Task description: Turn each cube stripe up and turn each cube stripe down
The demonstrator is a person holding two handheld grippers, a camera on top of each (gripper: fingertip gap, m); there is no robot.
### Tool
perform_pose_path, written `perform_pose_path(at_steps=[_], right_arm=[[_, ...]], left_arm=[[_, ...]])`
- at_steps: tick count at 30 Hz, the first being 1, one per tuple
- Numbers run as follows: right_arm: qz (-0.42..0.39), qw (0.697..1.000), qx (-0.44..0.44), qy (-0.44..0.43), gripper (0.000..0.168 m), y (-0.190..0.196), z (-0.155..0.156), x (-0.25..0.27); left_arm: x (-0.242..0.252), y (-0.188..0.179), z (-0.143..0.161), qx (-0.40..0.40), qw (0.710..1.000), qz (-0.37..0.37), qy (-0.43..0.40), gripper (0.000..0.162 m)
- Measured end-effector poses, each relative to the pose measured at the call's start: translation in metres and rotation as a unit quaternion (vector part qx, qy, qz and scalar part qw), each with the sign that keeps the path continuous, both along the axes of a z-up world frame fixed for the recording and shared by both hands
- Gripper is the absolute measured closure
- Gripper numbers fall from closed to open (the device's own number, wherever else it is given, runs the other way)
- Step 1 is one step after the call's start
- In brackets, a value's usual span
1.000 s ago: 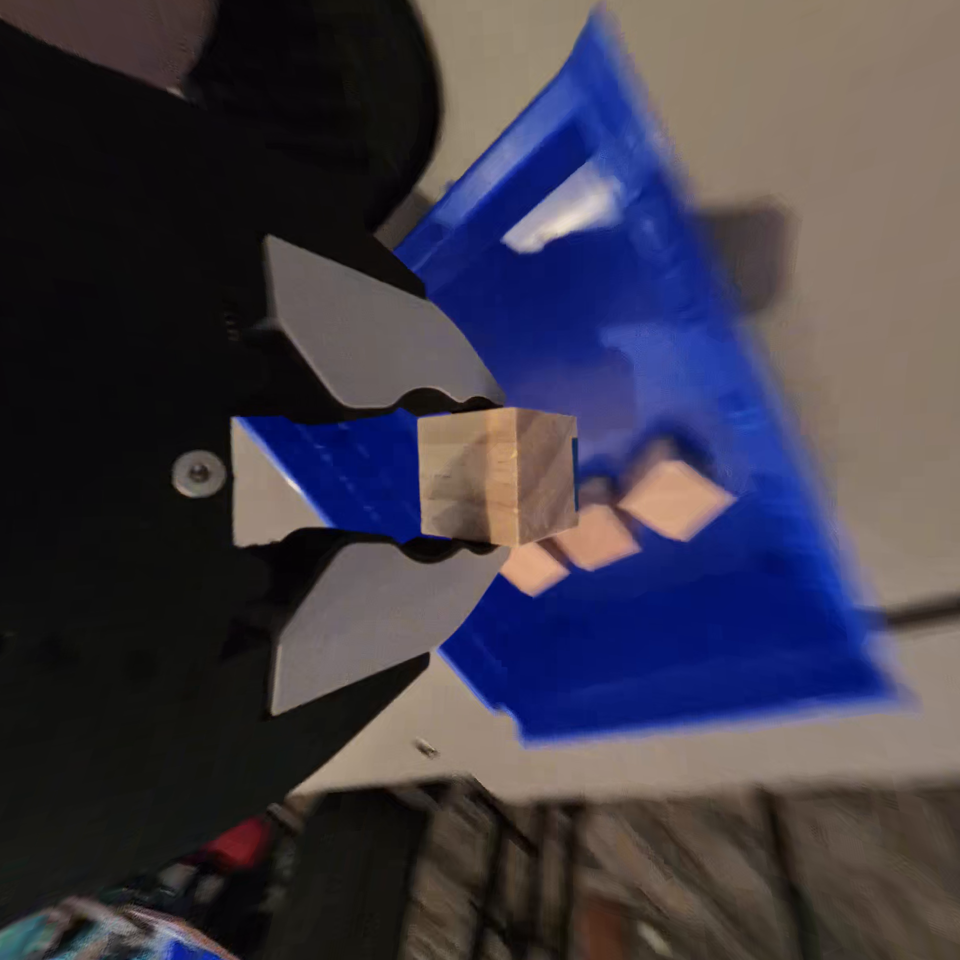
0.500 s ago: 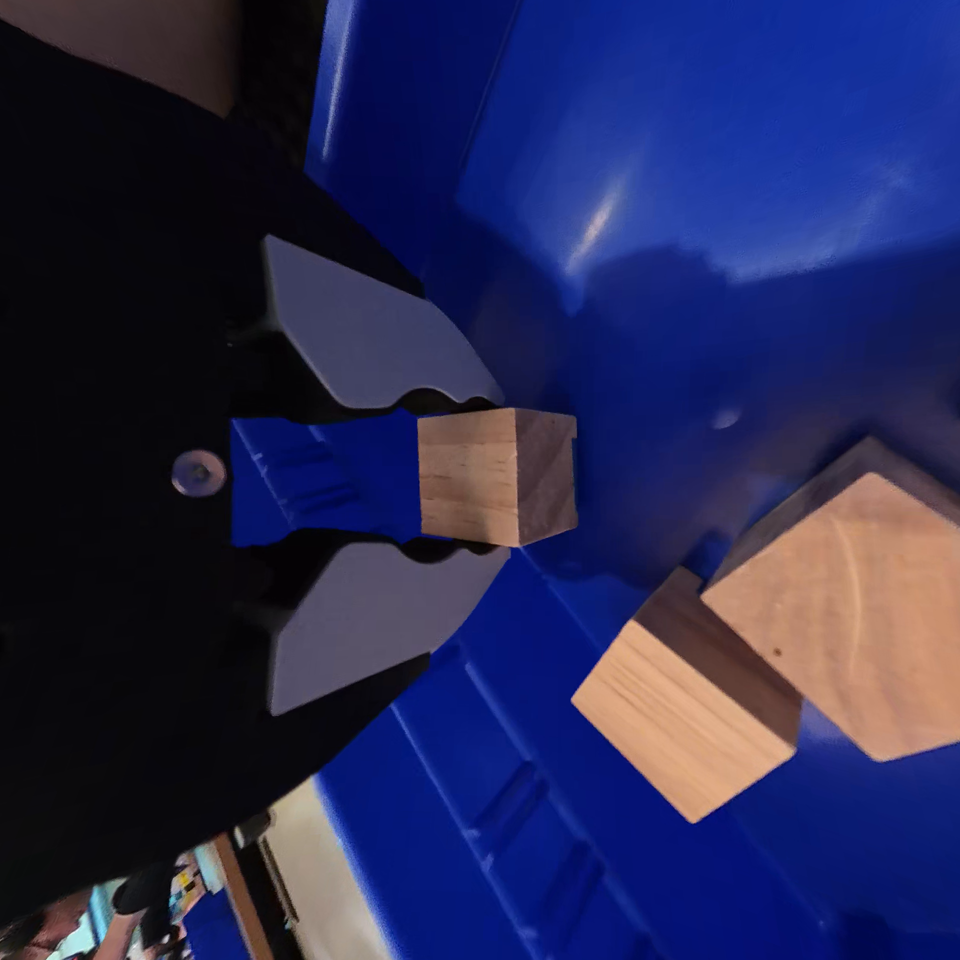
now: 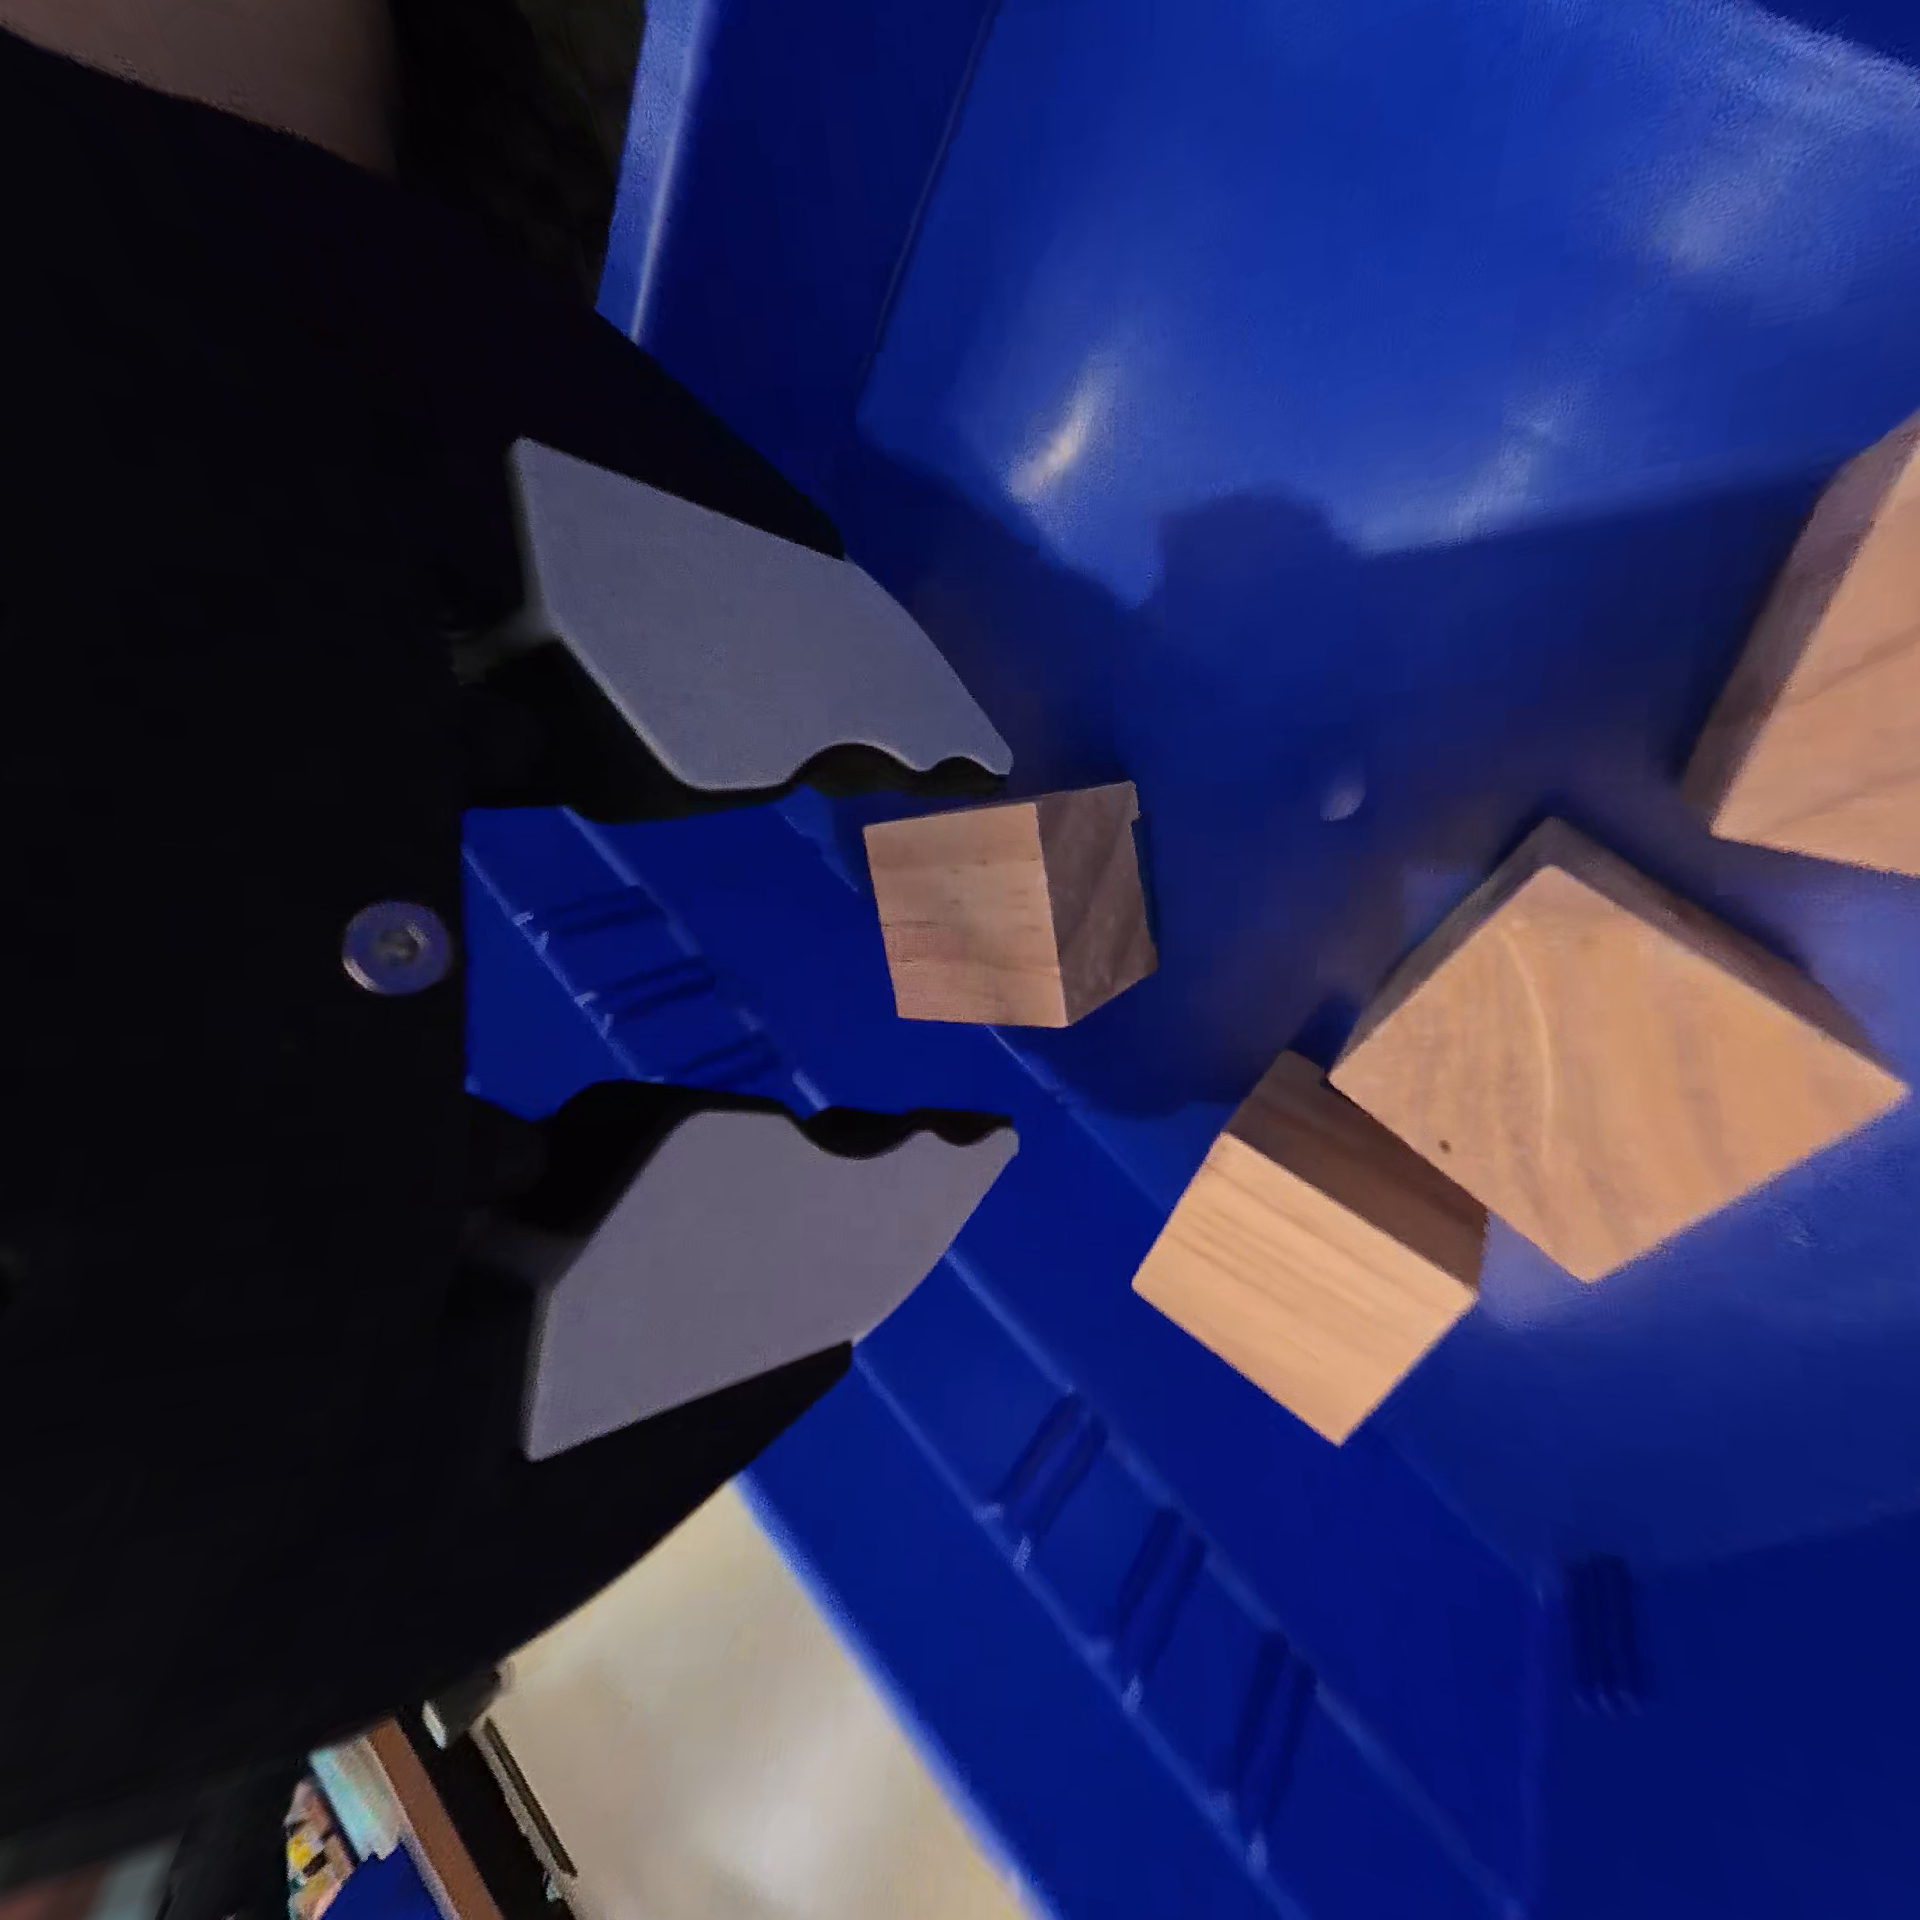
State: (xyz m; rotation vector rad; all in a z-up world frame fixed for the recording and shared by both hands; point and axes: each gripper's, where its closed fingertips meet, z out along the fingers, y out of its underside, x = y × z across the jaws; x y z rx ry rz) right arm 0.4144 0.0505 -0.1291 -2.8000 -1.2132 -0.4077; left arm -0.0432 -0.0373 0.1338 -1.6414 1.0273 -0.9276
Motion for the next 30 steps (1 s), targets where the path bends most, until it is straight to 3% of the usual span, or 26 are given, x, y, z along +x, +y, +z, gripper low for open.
perform_pose_path(at_steps=[3, 5, 8, 11, 14, 19, 22, 30], right_arm=[[0.017, 0.999, 0.035, 0.002, 0.108, 0.004, 0.016, -0.006], [0.028, 0.998, 0.049, 0.011, 0.109, 0.006, 0.021, -0.013], [0.040, 0.998, 0.051, 0.023, 0.108, 0.007, 0.021, -0.023], [0.046, 0.998, 0.039, 0.014, 0.108, 0.005, 0.017, -0.023], [0.044, 0.998, 0.036, 0.015, 0.108, 0.005, 0.014, -0.022], [0.047, 0.998, 0.029, 0.018, 0.111, 0.004, 0.012, -0.024], [0.049, 0.998, 0.028, 0.026, 0.111, 0.004, 0.012, -0.027], [0.039, 0.998, 0.025, 0.030, 0.111, 0.003, 0.011, -0.021]], left_arm=[[-0.057, 0.032, -0.009, 0.048, 0.982, 0.169, 0.070, 0.125], [-0.100, 0.052, -0.021, 0.066, 0.948, 0.283, 0.130, 0.128], [-0.148, 0.070, -0.045, 0.036, 0.903, 0.380, 0.197, 0.127], [-0.159, 0.077, -0.072, 0.009, 0.896, 0.366, 0.252, 0.125], [-0.179, 0.082, -0.094, -0.002, 0.863, 0.383, 0.330, 0.126], [-0.185, 0.073, -0.139, -0.057, 0.849, 0.319, 0.418, 0.126], [-0.195, 0.070, -0.171, -0.101, 0.819, 0.296, 0.481, 0.123], [-0.200, 0.071, -0.229, -0.191, 0.794, 0.238, 0.526, 0.111]])
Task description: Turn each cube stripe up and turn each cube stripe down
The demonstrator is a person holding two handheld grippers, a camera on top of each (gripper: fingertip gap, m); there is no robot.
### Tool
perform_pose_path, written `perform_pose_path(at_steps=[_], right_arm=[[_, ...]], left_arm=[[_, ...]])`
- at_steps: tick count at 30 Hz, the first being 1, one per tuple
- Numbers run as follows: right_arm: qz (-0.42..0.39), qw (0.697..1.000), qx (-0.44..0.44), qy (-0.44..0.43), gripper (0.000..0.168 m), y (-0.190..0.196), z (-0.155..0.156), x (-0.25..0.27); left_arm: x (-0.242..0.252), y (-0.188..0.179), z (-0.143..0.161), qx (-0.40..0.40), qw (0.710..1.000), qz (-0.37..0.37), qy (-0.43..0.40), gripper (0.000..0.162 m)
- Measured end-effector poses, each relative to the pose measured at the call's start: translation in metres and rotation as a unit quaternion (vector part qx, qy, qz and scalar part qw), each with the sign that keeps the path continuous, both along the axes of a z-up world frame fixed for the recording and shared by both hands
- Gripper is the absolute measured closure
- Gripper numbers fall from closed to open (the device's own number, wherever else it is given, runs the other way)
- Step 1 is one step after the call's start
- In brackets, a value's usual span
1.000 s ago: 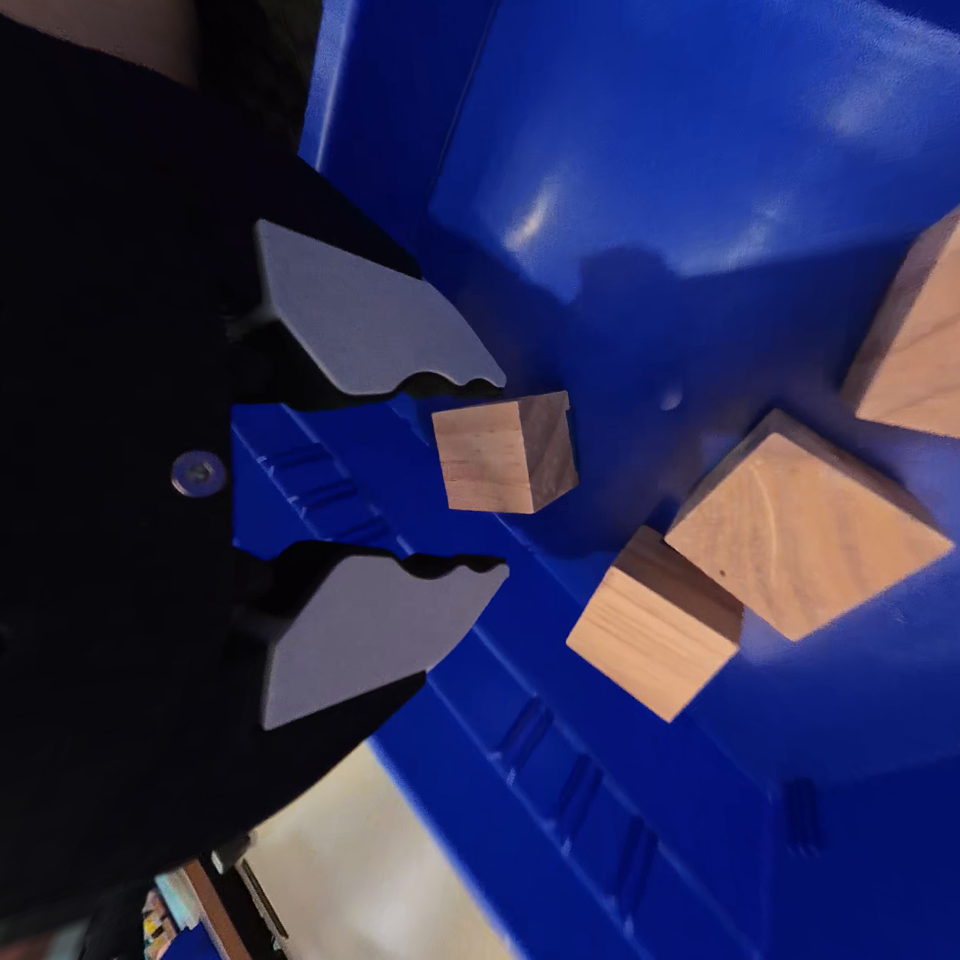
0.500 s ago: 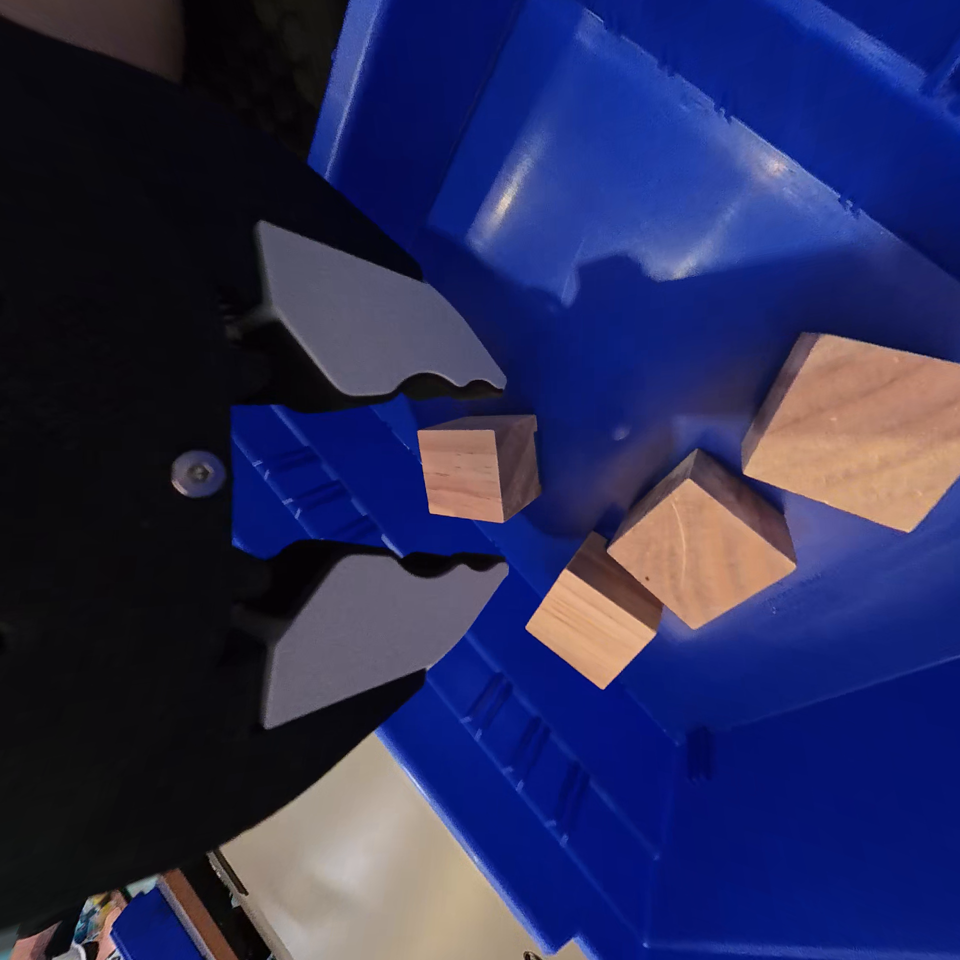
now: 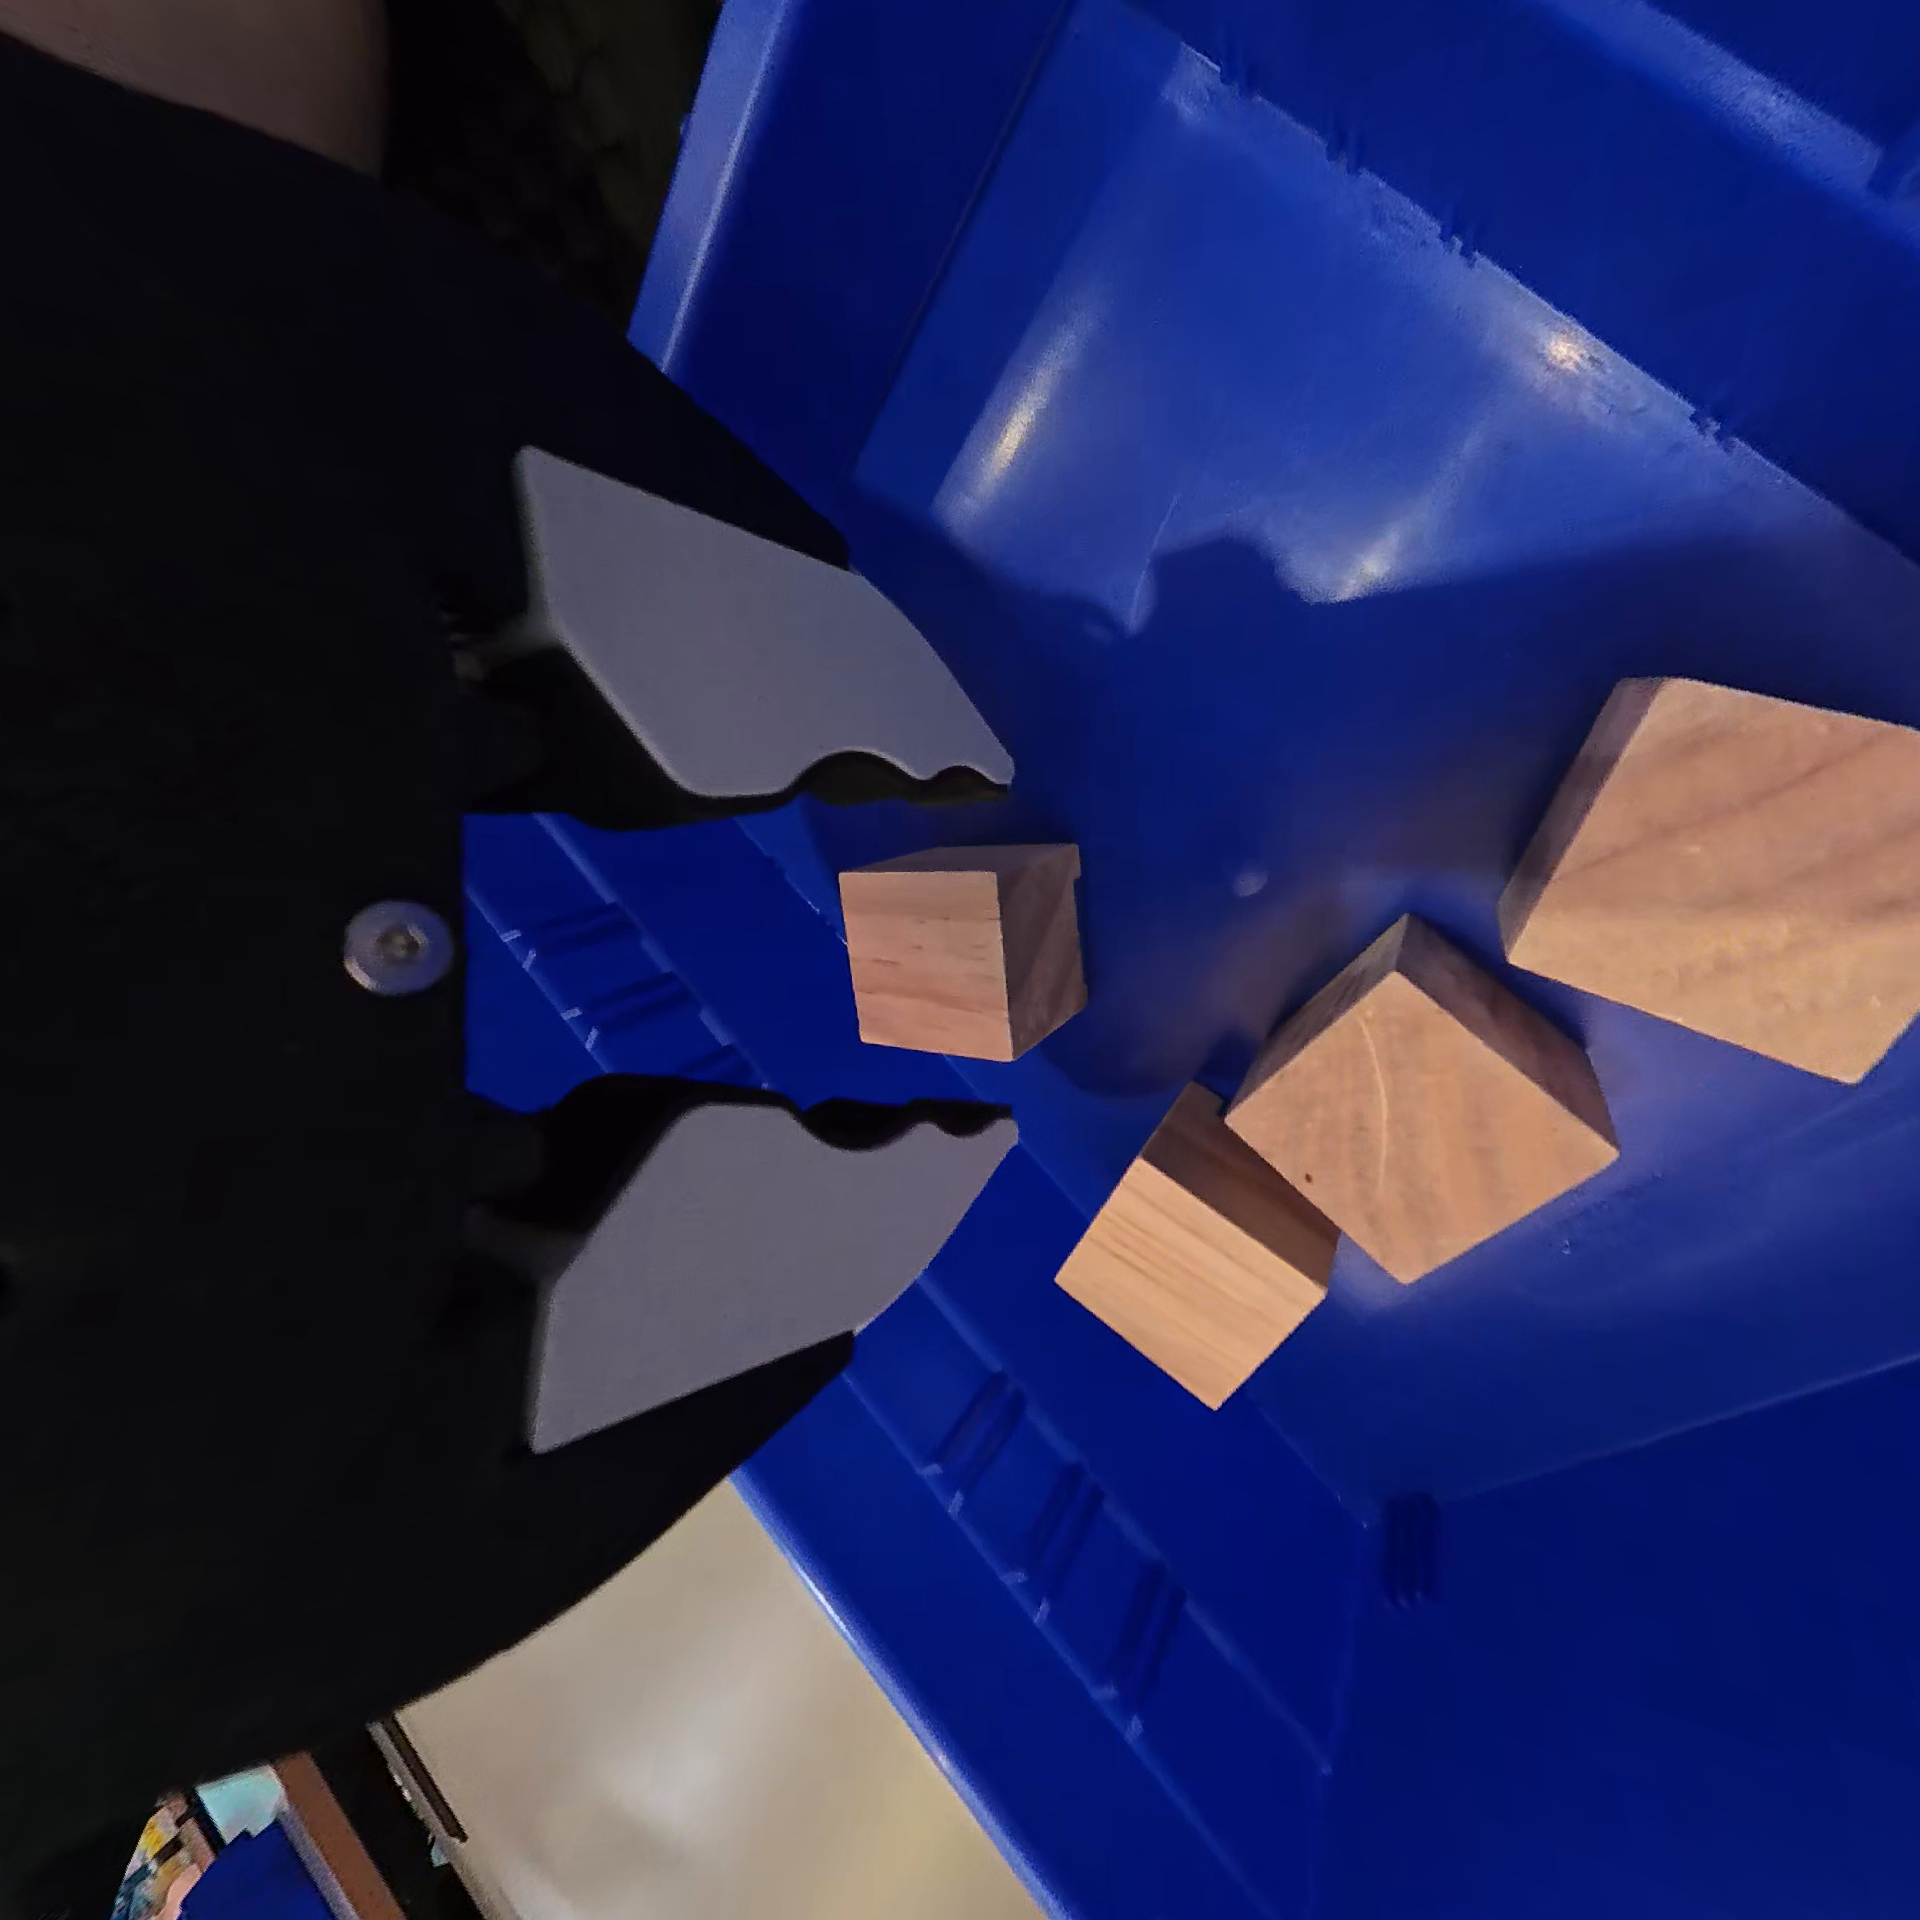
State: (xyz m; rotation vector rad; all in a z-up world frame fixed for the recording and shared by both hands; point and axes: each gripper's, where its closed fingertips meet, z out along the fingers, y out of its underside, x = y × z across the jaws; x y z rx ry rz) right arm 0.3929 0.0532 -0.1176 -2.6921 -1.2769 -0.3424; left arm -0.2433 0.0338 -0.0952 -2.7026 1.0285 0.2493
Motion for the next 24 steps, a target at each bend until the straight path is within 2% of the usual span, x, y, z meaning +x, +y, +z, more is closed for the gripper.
perform_pose_path(at_steps=[1, 3, 5, 8, 15, 24], right_arm=[[0.001, 1.000, -0.001, 0.000, 0.111, 0.000, 0.000, 0.000], [0.005, 1.000, -0.001, -0.002, 0.111, -0.001, 0.000, -0.001], [0.006, 1.000, -0.008, -0.001, 0.111, -0.004, -0.001, -0.001], [0.005, 1.000, -0.013, -0.007, 0.111, -0.006, -0.001, 0.001], [0.005, 1.000, -0.015, -0.004, 0.113, -0.009, 0.001, 0.001], [0.000, 1.000, -0.005, -0.004, 0.117, -0.011, 0.009, 0.002]], left_arm=[[-0.002, 0.002, -0.003, 0.000, 1.000, 0.000, 0.009, 0.104], [-0.003, -0.001, -0.011, -0.019, 1.000, -0.001, 0.013, 0.102], [-0.010, 0.007, -0.013, -0.002, 0.999, -0.002, 0.042, 0.093], [-0.011, 0.009, -0.022, -0.016, 0.999, -0.006, 0.048, 0.093], [-0.015, 0.011, -0.040, -0.047, 0.997, -0.005, 0.063, 0.101], [-0.022, 0.003, -0.043, -0.079, 0.992, -0.008, 0.100, 0.114]])
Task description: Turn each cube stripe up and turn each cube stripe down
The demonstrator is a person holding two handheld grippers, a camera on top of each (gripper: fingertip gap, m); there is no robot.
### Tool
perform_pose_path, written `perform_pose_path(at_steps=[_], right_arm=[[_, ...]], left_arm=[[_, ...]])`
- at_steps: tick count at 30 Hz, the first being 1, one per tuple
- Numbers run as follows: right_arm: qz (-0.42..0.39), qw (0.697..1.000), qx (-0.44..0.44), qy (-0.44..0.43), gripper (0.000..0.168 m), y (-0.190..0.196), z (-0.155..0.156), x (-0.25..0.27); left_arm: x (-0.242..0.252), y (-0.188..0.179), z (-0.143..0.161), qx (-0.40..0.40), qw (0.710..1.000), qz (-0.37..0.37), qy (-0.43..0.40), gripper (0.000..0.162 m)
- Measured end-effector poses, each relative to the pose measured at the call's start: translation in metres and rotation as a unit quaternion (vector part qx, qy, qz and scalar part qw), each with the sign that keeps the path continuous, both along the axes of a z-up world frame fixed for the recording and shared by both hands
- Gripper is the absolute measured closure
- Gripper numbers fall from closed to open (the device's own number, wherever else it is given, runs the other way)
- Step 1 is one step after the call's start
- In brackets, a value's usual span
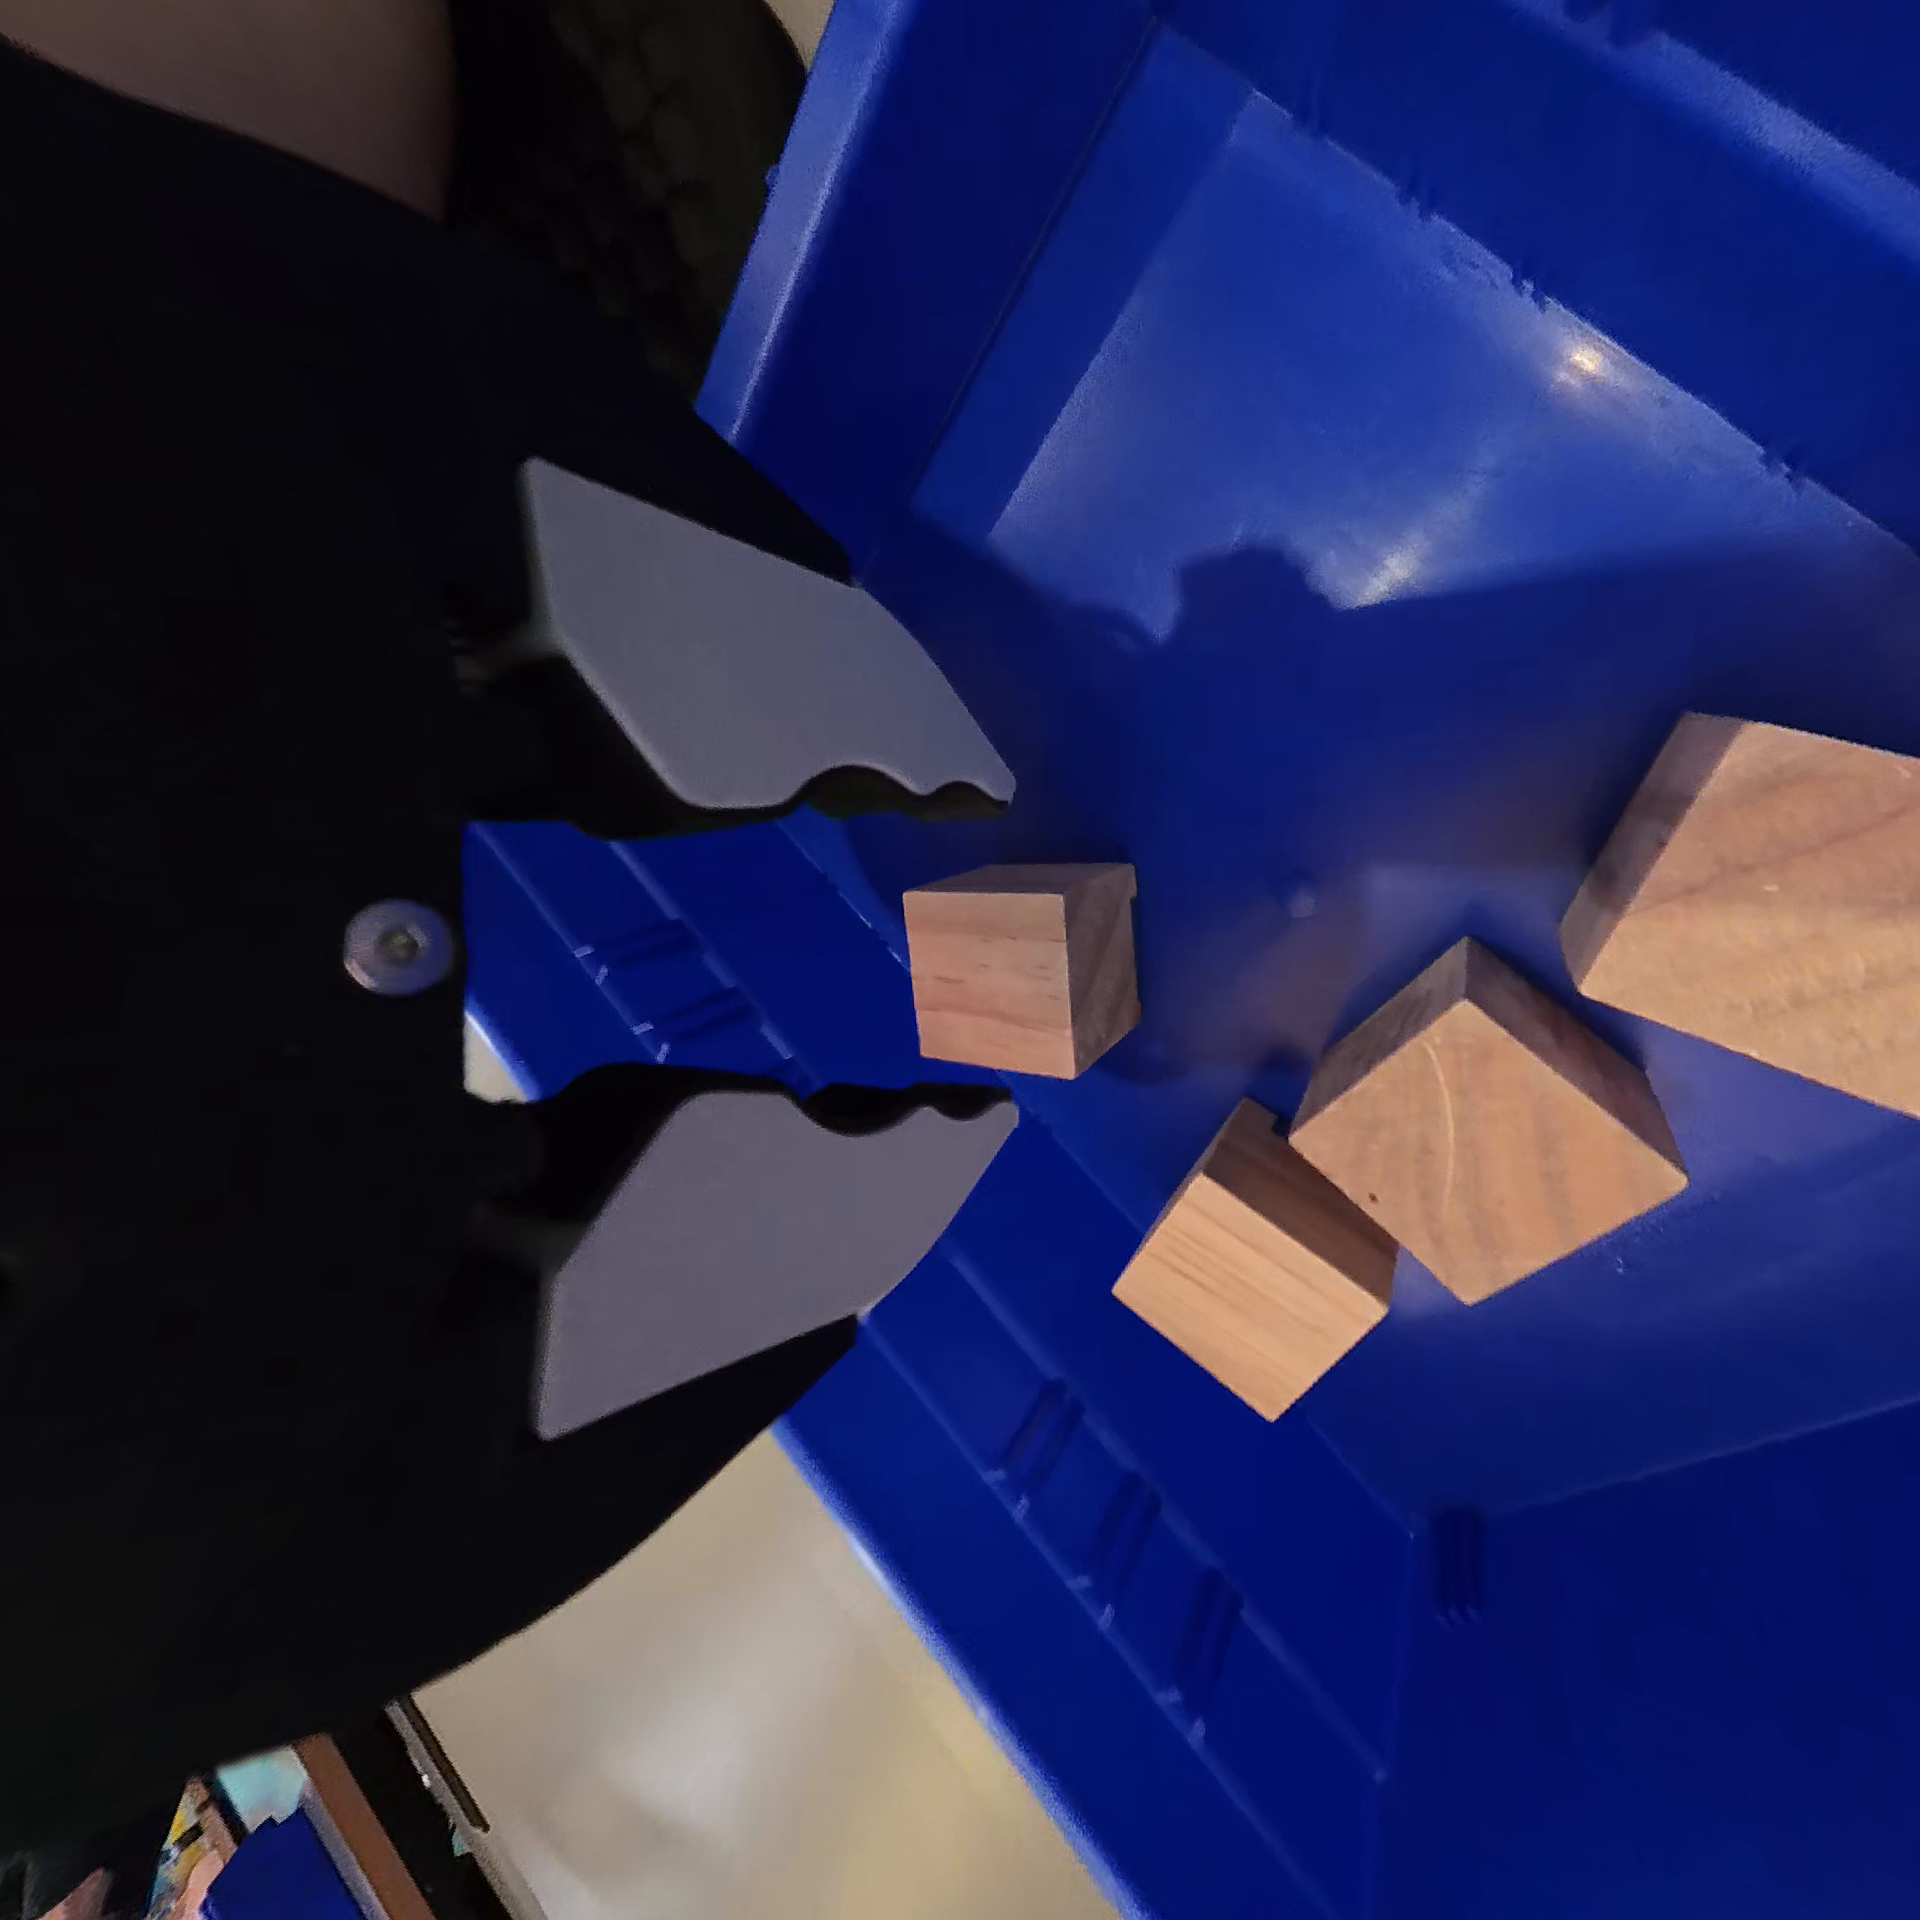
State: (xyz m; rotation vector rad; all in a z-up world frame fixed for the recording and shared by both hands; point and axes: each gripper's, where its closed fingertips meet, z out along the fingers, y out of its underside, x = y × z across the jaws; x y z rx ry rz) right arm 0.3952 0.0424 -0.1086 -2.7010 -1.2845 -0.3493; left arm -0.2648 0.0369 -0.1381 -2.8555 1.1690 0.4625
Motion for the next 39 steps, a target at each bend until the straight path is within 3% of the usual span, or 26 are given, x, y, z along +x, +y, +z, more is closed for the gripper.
perform_pose_path(at_steps=[4, 8, 10, 13, 17, 19, 21, 26, 29, 36, 39], right_arm=[[-0.024, 0.999, 0.044, 0.004, 0.119, 0.006, 0.018, 0.005], [-0.039, 0.989, 0.143, 0.002, 0.122, 0.018, 0.059, 0.004], [-0.043, 0.974, 0.216, 0.061, 0.122, 0.027, 0.091, -0.018], [0.002, 0.925, 0.336, 0.178, 0.122, 0.036, 0.150, -0.069], [0.221, 0.819, 0.450, 0.277, 0.112, 0.005, 0.200, -0.173], [0.325, 0.764, 0.449, 0.331, 0.112, -0.027, 0.202, -0.227], [0.389, 0.719, 0.445, 0.366, 0.105, -0.053, 0.197, -0.264], [0.459, 0.675, 0.490, 0.307, 0.089, -0.071, 0.172, -0.309], [0.465, 0.663, 0.499, 0.309, 0.093, -0.077, 0.167, -0.320], [0.485, 0.636, 0.510, 0.316, 0.116, -0.088, 0.168, -0.325], [0.493, 0.639, 0.500, 0.314, 0.122, -0.091, 0.165, -0.326]], left_arm=[[0.007, 0.006, 0.042, 0.075, 0.997, -0.001, 0.020, 0.114], [0.056, 0.022, 0.109, 0.231, 0.967, -0.063, -0.083, 0.114], [0.094, 0.020, 0.134, 0.265, 0.942, -0.099, -0.179, 0.114], [0.151, 0.007, 0.161, 0.273, 0.897, -0.163, -0.307, 0.114], [0.222, -0.016, 0.196, 0.239, 0.819, -0.190, -0.486, 0.115], [0.260, -0.038, 0.210, 0.179, 0.755, -0.215, -0.593, 0.115], [0.289, -0.052, 0.216, 0.109, 0.709, -0.213, -0.663, 0.115], [0.332, -0.073, 0.205, -0.029, 0.652, -0.187, -0.734, 0.115], [0.344, -0.082, 0.202, -0.074, 0.631, -0.181, -0.750, 0.115], [0.352, -0.091, 0.196, -0.112, 0.618, -0.189, -0.755, 0.115], [0.353, -0.091, 0.195, -0.112, 0.615, -0.190, -0.757, 0.115]])
